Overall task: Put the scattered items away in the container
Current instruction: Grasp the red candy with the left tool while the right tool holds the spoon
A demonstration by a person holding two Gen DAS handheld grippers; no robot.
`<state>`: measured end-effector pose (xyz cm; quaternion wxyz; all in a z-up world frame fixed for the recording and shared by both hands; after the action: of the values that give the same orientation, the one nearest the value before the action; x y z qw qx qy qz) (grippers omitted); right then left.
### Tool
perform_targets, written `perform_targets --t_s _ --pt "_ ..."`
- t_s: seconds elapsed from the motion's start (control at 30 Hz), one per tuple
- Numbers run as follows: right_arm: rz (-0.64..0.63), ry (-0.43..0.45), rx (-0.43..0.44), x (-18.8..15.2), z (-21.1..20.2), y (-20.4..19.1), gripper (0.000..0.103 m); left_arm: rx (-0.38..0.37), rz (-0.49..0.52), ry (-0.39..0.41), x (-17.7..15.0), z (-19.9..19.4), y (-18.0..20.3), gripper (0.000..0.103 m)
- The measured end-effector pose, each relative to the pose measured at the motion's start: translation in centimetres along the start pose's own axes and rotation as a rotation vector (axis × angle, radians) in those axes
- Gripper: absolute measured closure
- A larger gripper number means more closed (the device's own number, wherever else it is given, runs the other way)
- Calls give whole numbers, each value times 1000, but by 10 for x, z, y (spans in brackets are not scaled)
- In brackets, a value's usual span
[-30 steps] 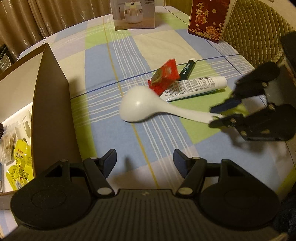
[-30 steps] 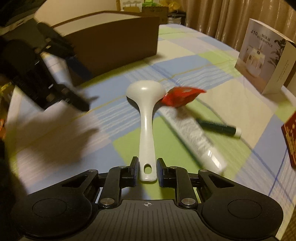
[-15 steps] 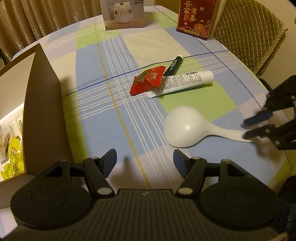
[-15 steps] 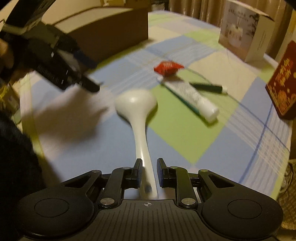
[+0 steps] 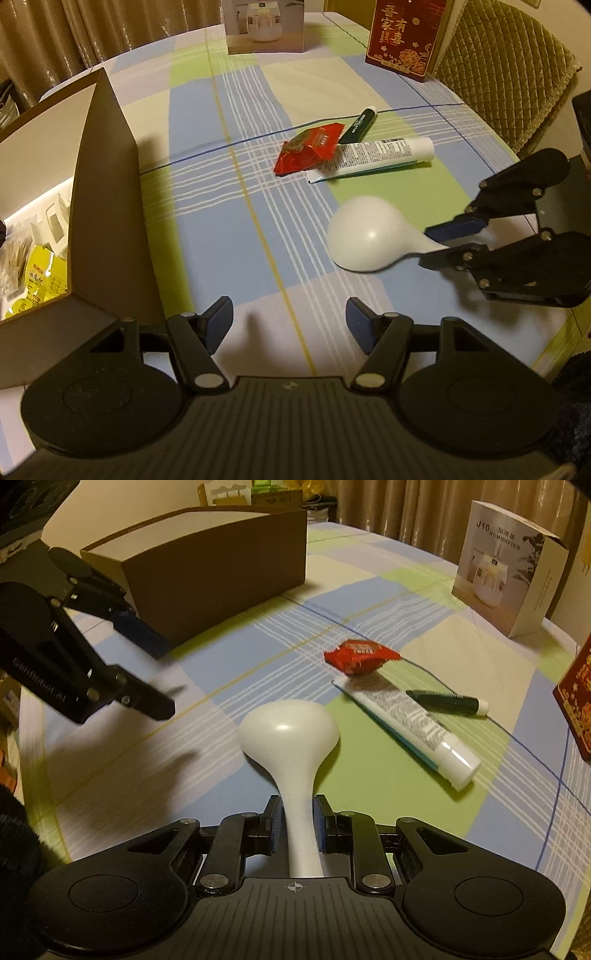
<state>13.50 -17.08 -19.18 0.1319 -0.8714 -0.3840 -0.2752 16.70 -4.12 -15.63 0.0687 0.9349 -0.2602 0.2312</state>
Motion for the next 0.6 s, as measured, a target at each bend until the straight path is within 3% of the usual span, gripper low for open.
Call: perform_targets --t_s 0.2,0.6 --pt "8 1 -7 -4 -3 0 85 -10 9 4 1 1 3 39" --pt "191 35 -85 -29 -58 22 85 -58 77 31 21 13 24 39"
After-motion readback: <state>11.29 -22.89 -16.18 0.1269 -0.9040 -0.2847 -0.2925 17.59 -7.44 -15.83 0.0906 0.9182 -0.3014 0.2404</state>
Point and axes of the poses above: each gripper's, at about its wrist camera, not at the fingertips, and z roughly the way its jaws point, y to its right, x to its top, the point moved 8 cm from there along z, roughly the way its jaws point, and after that the axes turned 1 degree about -z, right-handed, at the moved point
